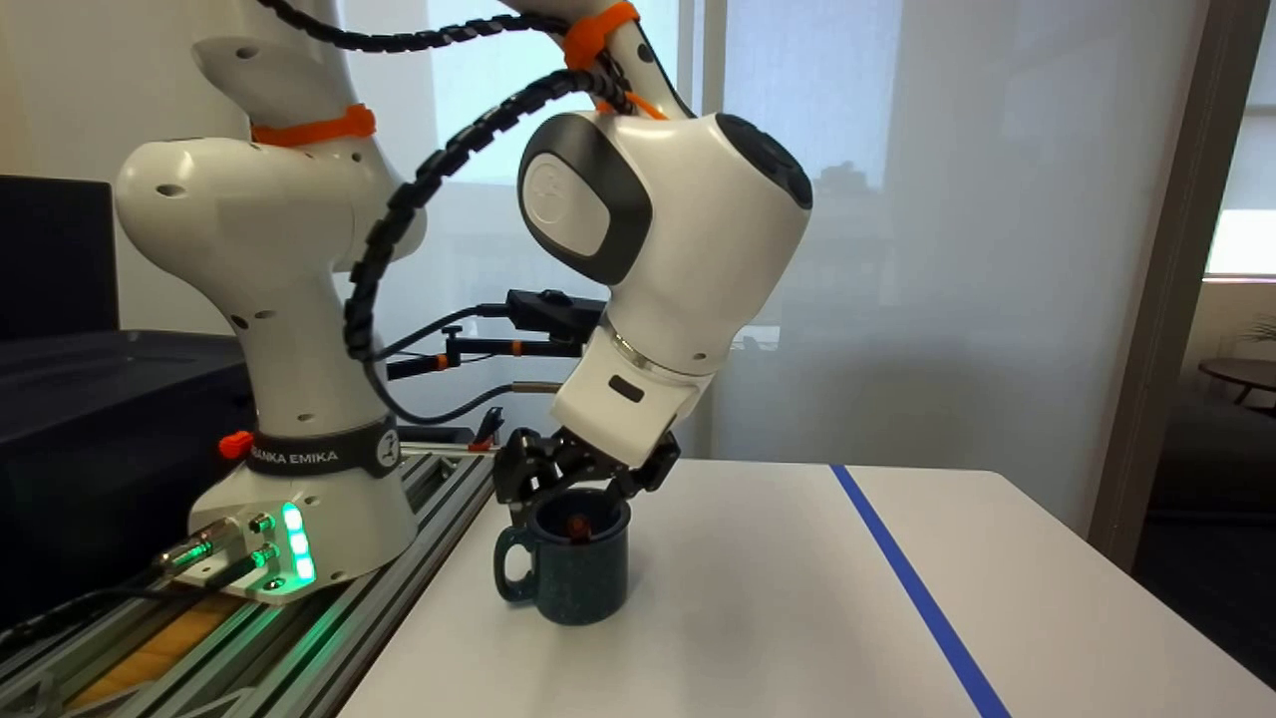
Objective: Remove the marker from the mug
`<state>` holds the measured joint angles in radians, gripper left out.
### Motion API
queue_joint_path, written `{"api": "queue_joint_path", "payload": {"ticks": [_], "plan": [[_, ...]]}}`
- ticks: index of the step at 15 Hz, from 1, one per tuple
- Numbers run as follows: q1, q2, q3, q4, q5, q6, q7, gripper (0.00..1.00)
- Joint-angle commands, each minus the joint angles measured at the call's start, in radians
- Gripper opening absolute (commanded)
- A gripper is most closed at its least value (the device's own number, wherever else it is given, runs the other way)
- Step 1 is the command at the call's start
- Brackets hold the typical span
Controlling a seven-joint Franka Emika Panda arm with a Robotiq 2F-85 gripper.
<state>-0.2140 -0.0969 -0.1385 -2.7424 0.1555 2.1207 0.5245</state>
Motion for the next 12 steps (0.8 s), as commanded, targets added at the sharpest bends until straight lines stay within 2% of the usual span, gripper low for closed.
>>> {"api": "queue_joint_path", "payload": {"ticks": [1, 2, 5, 6, 8, 9, 10, 11, 12], "plan": [[0.005, 0.01, -0.011, 0.002, 0.014, 0.02, -0.023, 0.82], [0.005, 0.011, -0.011, 0.002, 0.015, 0.023, -0.024, 0.86], [0.007, 0.015, -0.012, 0.002, 0.019, 0.027, -0.031, 0.79], [0.007, 0.015, -0.012, 0.002, 0.02, 0.026, -0.032, 0.71], [0.008, 0.014, -0.012, 0.002, 0.022, 0.026, -0.039, 0.71], [0.008, 0.014, -0.011, 0.002, 0.023, 0.027, -0.039, 0.61], [0.009, 0.013, -0.011, 0.002, 0.022, 0.027, -0.041, 0.65], [0.01, 0.01, -0.01, -0.001, 0.022, 0.028, -0.045, 0.63], [0.01, 0.008, -0.01, -0.002, 0.023, 0.028, -0.048, 0.56]]}}
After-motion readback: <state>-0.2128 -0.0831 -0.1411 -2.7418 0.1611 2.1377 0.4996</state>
